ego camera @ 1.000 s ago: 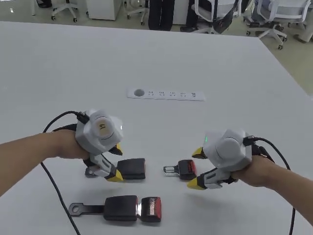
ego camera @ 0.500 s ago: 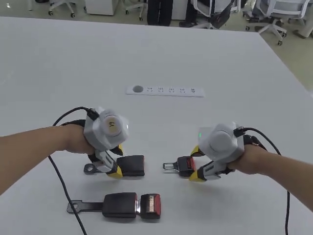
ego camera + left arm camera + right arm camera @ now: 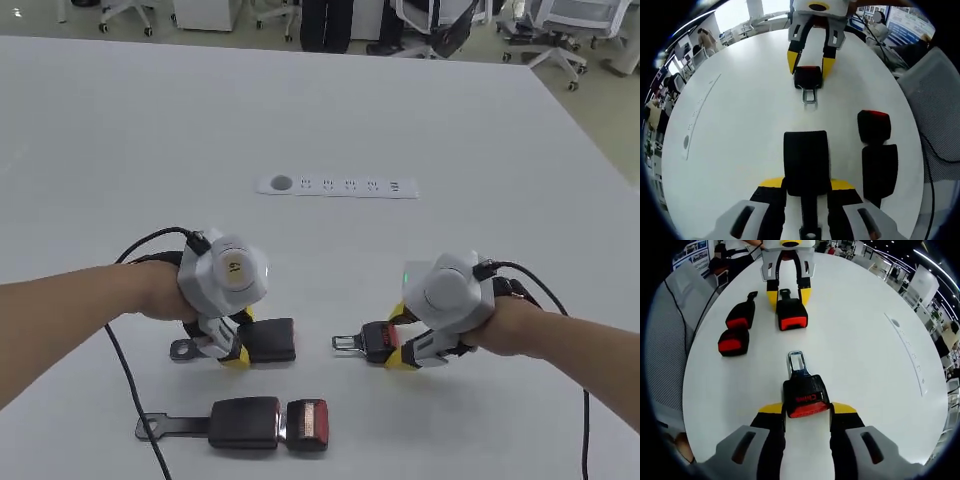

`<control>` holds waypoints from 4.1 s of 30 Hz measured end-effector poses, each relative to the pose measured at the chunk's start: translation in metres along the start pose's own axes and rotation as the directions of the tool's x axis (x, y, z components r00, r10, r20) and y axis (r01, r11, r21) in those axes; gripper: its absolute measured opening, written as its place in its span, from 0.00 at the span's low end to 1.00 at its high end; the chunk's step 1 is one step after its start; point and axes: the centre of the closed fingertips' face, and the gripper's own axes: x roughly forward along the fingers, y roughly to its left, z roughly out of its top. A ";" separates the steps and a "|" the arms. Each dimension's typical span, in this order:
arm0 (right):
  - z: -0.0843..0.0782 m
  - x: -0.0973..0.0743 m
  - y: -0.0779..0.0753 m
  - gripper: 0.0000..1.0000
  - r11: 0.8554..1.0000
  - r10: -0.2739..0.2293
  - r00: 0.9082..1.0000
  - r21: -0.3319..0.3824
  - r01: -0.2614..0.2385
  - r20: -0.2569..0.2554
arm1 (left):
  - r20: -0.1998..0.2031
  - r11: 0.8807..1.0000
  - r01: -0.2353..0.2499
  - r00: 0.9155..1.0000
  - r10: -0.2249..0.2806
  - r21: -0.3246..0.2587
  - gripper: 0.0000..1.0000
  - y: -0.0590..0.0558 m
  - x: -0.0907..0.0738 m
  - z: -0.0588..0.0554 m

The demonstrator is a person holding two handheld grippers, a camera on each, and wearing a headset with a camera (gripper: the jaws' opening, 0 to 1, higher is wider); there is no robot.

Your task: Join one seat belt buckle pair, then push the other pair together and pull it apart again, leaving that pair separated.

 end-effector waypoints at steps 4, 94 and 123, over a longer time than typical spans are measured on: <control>0.000 0.000 0.001 0.32 1.000 0.003 1.000 -0.004 -0.003 0.001 | 0.002 1.000 0.004 1.000 -0.004 0.004 0.32 0.001 0.001 -0.001; 0.058 0.026 0.021 0.30 0.999 0.003 0.998 0.036 -0.006 0.064 | 0.006 0.998 0.027 1.000 -0.028 0.048 0.31 -0.002 0.002 -0.001; 0.073 0.033 0.023 0.27 0.997 0.005 0.995 0.077 -0.012 0.098 | 0.010 0.997 0.017 1.000 -0.018 0.071 0.29 -0.003 0.001 0.001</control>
